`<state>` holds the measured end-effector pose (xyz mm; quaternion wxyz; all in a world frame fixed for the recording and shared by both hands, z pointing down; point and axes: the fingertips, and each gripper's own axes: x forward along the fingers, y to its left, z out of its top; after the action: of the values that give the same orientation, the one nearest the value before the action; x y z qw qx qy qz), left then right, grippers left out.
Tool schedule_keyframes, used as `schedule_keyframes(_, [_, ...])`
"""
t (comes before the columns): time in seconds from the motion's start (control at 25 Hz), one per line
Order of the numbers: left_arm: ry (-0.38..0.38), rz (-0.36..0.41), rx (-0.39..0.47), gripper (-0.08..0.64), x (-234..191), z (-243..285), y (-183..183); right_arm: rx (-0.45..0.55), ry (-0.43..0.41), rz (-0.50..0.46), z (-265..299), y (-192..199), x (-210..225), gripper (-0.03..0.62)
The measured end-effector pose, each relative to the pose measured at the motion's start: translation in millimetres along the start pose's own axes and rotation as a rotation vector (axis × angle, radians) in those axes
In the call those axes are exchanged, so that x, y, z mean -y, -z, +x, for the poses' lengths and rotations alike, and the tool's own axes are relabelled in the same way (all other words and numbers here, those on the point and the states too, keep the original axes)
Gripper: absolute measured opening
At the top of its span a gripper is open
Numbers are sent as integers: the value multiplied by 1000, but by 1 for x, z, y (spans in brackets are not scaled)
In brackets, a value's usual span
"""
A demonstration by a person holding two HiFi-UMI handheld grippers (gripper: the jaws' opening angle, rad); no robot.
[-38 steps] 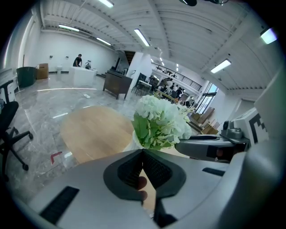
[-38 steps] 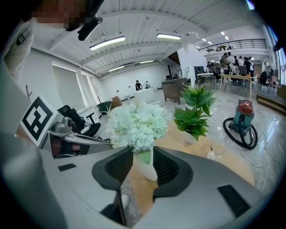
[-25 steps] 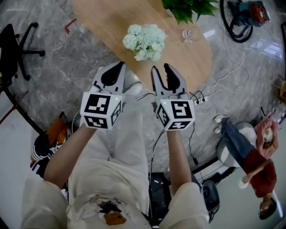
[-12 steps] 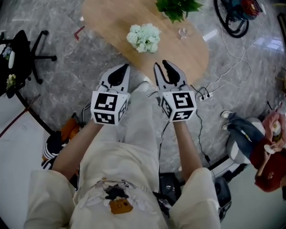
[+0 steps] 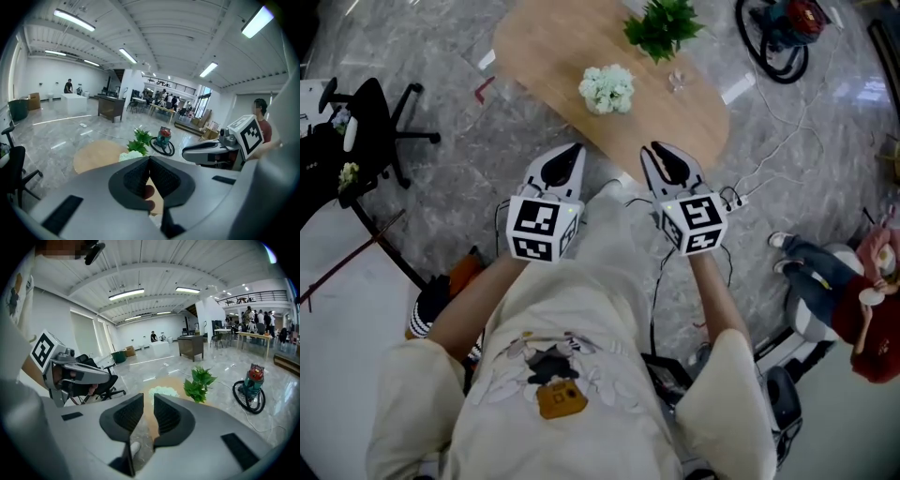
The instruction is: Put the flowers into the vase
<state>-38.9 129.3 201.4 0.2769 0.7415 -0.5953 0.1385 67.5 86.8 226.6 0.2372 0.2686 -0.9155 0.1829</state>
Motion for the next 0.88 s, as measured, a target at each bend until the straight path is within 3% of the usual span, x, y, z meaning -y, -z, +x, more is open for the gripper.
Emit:
schedule_keyframes(0.32, [79,70,39,8,36,-34,-28,82,-28,-14,-41,-40,-39,71])
schedule_keyframes(0.4, [100,53,54,8,45,-41,-34,83,-36,-18,-53,-42,-49,71])
schedule_keyframes(0.56, [142,-72,52,8,50,-55,-42,101,-57,-21,-66,-47,-73,72])
schedule_keyframes(0.88, [102,-74,128,8,25,-87,-78,189,-68,1,-75,-70,-101,71])
